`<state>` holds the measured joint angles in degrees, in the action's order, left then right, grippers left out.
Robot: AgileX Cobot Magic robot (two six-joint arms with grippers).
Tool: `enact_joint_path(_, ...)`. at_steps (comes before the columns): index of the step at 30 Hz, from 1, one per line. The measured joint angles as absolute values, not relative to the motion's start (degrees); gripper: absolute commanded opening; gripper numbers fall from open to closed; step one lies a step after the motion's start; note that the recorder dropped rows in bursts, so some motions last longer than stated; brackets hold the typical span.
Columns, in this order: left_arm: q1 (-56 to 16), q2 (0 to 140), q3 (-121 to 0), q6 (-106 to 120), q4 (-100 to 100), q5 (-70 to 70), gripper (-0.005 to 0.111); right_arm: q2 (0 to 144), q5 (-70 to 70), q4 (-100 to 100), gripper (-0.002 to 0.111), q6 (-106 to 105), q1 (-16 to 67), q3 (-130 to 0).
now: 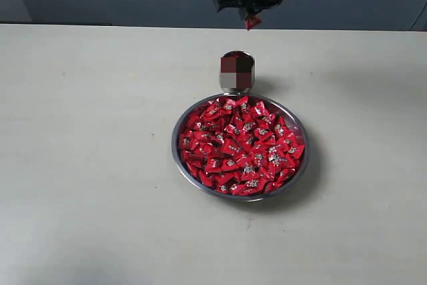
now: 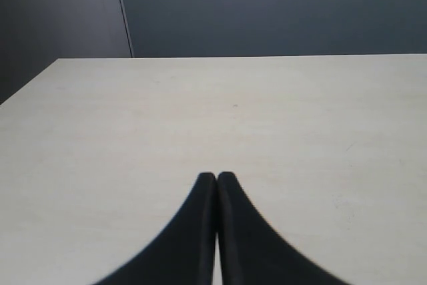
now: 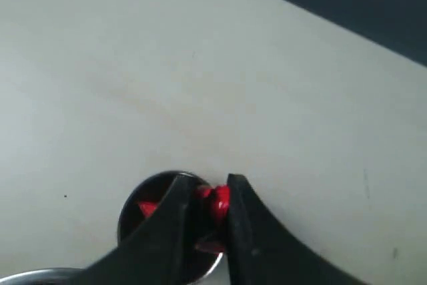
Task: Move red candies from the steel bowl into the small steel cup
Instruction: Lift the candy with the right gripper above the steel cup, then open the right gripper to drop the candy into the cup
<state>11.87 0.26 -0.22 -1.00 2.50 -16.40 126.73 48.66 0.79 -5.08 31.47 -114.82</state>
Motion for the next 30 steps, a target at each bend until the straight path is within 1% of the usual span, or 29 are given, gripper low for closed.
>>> enact_joint_path(4,11.87,0.26,-0.22,-1.0,2.5,-16.4,0.0,130.11,50.74,3.56,-0.001,-6.22,31.57,-117.25)
enact_joint_path(10,11.87,0.26,-0.22,-1.0,2.5,-16.4,0.0,132.06,51.83,7.66,-0.001,-8.38,31.57,-117.53)
enact_joint_path(30,11.87,0.26,-0.22,-1.0,2.5,-16.4,0.0,132.83,52.7,4.99,-0.001,-8.68,31.57,-117.74)
